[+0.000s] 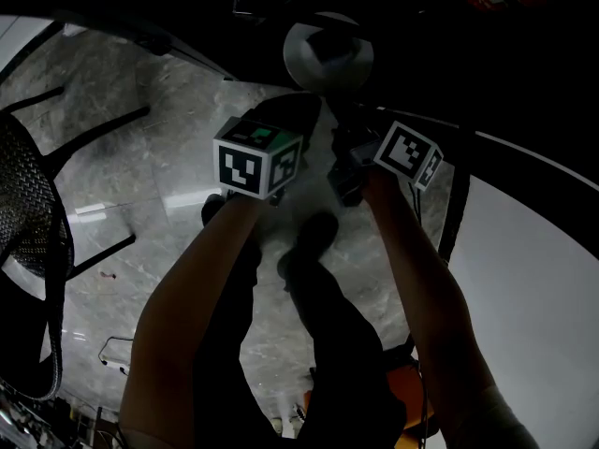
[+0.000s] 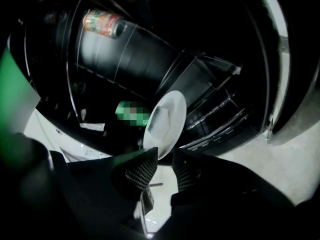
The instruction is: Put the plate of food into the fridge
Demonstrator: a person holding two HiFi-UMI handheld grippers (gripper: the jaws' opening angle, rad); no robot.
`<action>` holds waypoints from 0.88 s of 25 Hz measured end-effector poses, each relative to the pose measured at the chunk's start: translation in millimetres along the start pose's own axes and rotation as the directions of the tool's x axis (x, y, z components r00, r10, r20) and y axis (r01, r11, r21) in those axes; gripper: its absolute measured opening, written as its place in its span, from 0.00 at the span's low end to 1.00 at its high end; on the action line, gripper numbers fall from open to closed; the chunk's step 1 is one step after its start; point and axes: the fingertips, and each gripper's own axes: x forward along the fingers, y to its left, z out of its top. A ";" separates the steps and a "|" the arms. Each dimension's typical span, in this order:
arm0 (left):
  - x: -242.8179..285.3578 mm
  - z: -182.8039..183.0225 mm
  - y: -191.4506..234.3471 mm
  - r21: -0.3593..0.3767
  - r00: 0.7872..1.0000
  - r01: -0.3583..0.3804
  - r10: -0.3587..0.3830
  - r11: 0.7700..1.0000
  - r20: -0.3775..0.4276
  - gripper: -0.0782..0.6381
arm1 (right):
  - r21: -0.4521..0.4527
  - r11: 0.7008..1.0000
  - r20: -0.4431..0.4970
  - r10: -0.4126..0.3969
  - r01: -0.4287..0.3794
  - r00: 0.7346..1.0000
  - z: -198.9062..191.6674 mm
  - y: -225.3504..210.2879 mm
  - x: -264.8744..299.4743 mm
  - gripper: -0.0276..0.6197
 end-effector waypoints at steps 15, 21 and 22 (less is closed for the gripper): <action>13.7 -5.5 -1.7 0.041 0.999 -0.008 0.009 0.999 -0.035 0.12 | -0.364 0.915 -0.053 -0.208 0.175 0.977 -17.9 -4.1 -30.2 0.13; 14.4 -1.9 1.7 0.038 1.000 -0.006 0.007 0.999 -0.031 0.13 | -0.522 0.836 -0.084 -0.247 0.168 0.966 -28.3 5.3 -27.9 0.09; 15.2 -0.1 2.5 0.037 1.000 -0.009 0.010 0.999 -0.027 0.13 | -0.545 0.820 -0.085 -0.260 0.173 0.962 -29.2 5.1 -28.2 0.09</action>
